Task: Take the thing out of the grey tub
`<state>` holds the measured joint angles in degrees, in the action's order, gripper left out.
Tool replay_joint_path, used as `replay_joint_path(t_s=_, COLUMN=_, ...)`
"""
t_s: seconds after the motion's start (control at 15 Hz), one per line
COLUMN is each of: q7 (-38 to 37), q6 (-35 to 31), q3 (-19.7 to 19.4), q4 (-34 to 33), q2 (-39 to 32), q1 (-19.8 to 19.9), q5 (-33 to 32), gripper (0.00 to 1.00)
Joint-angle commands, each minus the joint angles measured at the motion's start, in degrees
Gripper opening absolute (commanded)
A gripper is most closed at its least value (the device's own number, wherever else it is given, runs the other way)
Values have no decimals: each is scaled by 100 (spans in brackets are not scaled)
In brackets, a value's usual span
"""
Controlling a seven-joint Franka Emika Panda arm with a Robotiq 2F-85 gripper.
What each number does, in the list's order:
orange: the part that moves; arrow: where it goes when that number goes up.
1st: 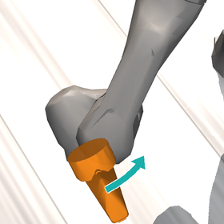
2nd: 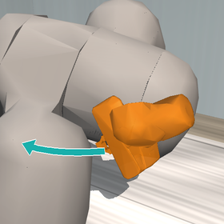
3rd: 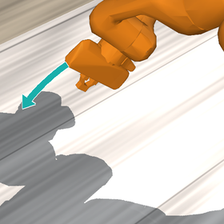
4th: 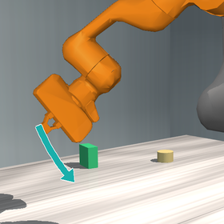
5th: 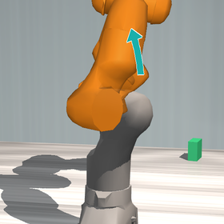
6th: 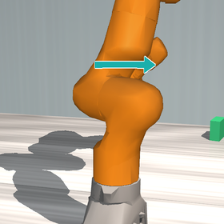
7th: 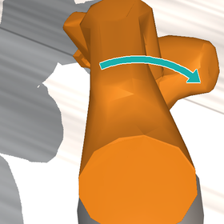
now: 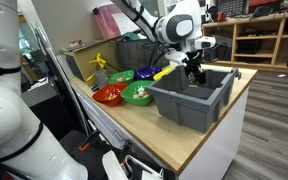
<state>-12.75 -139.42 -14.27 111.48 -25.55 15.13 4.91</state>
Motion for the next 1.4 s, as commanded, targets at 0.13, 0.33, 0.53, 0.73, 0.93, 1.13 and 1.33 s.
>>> replay_joint_path(t_s=0.13, q7=-142, q6=721, q3=-150, q4=-210, q2=618, q1=-259, q5=-588, gripper=0)
replay_joint_path(t_s=0.33, q7=-317, q6=1003, q3=-97, q4=-373, q2=802, q1=-395, q5=-803, gripper=0)
replay_joint_path(t_s=0.53, q7=-458, q6=1176, q3=-3, q4=-543, q2=838, q1=-556, q5=-885, gripper=0)
replay_joint_path(t_s=0.73, q7=-589, q6=1319, q3=132, q4=-710, q2=786, q1=-748, q5=-862, gripper=0)
replay_joint_path(t_s=0.93, q7=-734, q6=1350, q3=288, q4=-747, q2=765, q1=-956, q5=-840, gripper=0)
replay_joint_path(t_s=1.13, q7=-874, q6=1314, q3=448, q4=-734, q2=739, q1=-1148, q5=-813, gripper=0)
replay_joint_path(t_s=1.33, q7=-984, q6=1243, q3=581, q4=-761, q2=637, q1=-1283, q5=-780, gripper=0)
